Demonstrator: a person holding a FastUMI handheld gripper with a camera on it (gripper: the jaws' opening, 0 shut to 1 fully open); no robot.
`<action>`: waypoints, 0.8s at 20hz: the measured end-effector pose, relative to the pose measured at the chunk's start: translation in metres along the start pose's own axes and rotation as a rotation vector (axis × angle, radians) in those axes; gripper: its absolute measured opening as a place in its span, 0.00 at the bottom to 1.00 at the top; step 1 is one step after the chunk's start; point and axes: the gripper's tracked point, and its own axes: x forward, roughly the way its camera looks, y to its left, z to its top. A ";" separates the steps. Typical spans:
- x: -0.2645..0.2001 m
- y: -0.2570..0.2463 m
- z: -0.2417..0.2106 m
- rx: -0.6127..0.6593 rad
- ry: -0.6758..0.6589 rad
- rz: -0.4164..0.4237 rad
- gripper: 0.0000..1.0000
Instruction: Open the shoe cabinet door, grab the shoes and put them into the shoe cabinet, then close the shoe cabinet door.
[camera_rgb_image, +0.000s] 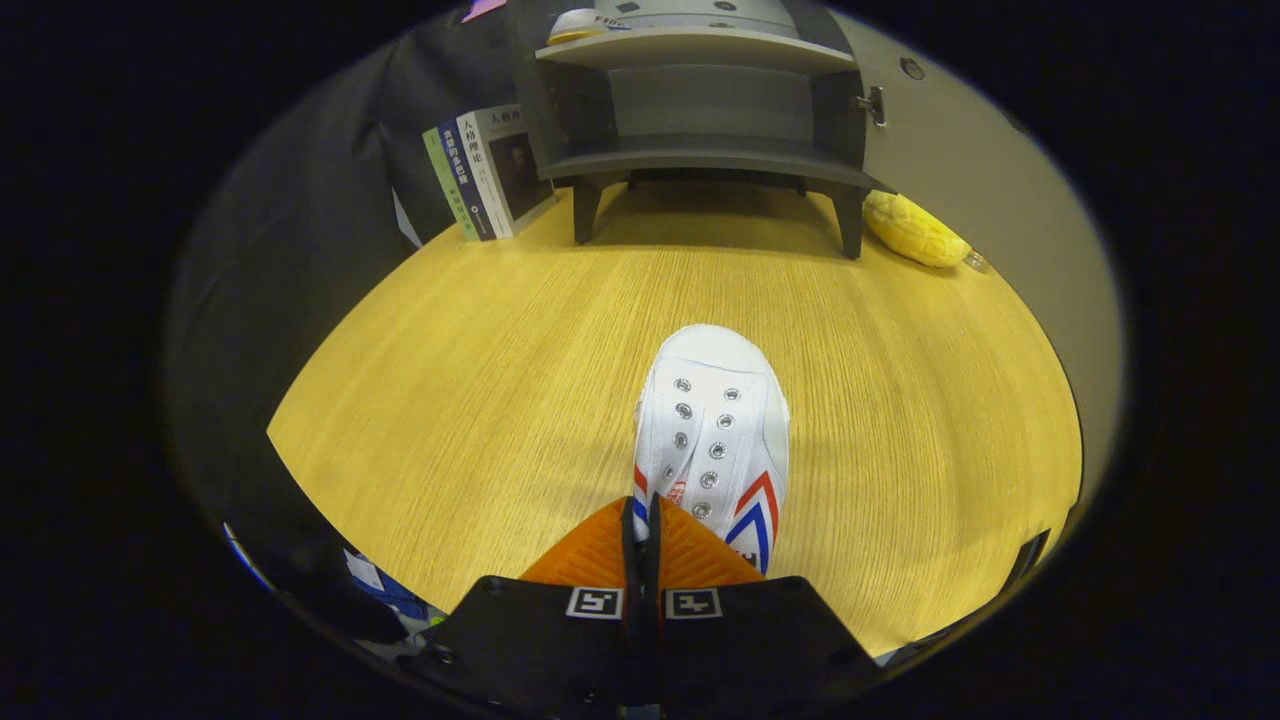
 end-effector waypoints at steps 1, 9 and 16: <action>-0.003 0.000 0.004 0.025 -0.015 0.007 0.01; -0.034 0.008 0.066 0.121 -0.130 0.078 0.01; -0.069 0.029 0.146 0.189 -0.262 0.160 0.01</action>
